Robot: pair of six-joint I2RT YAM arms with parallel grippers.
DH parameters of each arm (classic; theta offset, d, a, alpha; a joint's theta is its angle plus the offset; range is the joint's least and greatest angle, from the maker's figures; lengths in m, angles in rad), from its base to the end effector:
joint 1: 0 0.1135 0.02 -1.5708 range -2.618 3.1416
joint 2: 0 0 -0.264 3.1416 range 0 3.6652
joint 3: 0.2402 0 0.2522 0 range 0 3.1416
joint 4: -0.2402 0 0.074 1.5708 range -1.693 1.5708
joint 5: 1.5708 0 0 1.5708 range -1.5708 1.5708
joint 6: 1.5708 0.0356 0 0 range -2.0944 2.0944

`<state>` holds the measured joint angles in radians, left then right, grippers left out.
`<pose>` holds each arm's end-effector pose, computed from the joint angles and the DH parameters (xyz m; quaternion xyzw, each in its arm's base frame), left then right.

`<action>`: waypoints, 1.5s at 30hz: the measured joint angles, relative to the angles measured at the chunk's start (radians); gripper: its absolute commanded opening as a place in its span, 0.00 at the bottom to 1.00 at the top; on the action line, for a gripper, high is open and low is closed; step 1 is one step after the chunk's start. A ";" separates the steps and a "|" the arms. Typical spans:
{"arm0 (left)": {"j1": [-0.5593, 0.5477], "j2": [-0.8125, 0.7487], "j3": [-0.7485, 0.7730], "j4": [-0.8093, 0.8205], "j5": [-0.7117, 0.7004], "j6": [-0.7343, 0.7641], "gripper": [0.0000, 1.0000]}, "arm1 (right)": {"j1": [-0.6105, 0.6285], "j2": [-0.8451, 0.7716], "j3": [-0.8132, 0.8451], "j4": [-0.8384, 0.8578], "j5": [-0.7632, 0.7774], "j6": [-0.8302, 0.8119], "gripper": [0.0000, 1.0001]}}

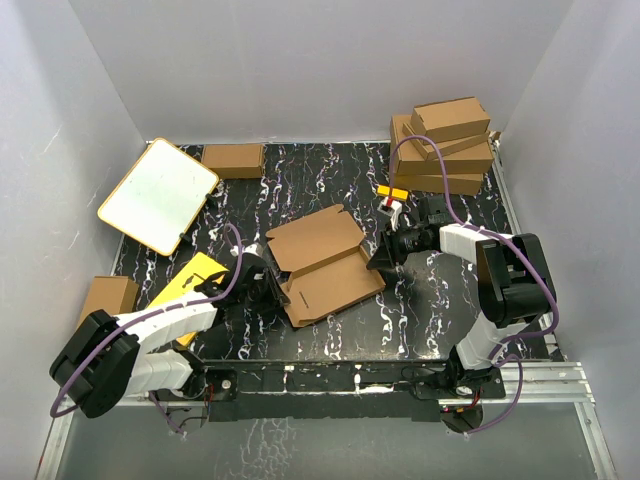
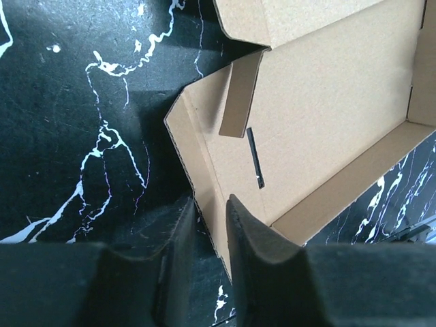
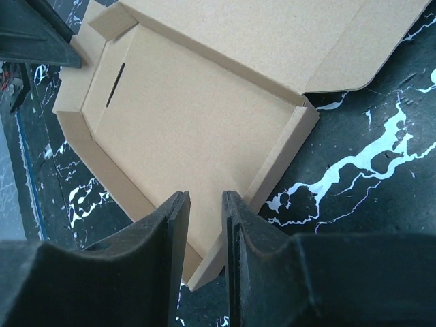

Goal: Fold the paper box

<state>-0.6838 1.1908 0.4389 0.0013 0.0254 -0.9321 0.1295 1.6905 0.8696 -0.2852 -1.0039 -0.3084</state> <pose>0.1716 -0.1410 0.1604 -0.1085 0.9106 -0.2962 0.2671 0.2977 0.0691 0.1540 -0.2934 0.8087 0.4483 0.2429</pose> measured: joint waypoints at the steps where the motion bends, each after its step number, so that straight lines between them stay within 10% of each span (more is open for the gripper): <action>1: 0.000 0.000 0.000 0.002 0.000 0.000 0.19 | 0.000 0.000 0.000 0.000 0.001 0.000 0.31; 27: 0.000 0.017 0.108 -0.074 -0.079 0.137 0.02 | 0.000 0.006 0.008 -0.058 -0.061 -0.022 0.33; 45: 0.000 0.092 0.229 -0.211 -0.156 0.274 0.01 | -0.058 -0.121 0.029 -0.267 -0.014 -0.499 0.36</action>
<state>-0.6834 1.2831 0.6682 -0.2100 -0.1307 -0.6586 0.0715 1.5696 0.8986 -0.5522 -1.0176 -0.8078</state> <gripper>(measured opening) 0.018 0.355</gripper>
